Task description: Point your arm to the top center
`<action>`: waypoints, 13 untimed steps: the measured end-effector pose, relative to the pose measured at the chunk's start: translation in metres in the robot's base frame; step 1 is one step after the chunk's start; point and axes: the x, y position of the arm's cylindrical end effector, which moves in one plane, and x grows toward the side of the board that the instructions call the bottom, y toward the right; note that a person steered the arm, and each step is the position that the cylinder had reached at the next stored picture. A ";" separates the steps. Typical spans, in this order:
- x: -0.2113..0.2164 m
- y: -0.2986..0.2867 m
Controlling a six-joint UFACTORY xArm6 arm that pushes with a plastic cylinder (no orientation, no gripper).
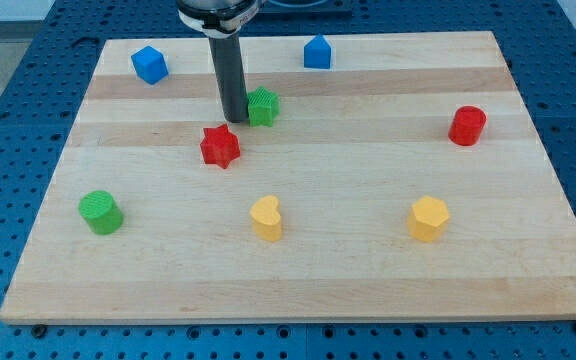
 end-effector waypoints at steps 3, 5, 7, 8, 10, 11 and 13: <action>-0.028 -0.005; -0.077 -0.010; -0.128 -0.003; -0.135 -0.003; -0.142 -0.003; -0.148 -0.003; -0.162 -0.003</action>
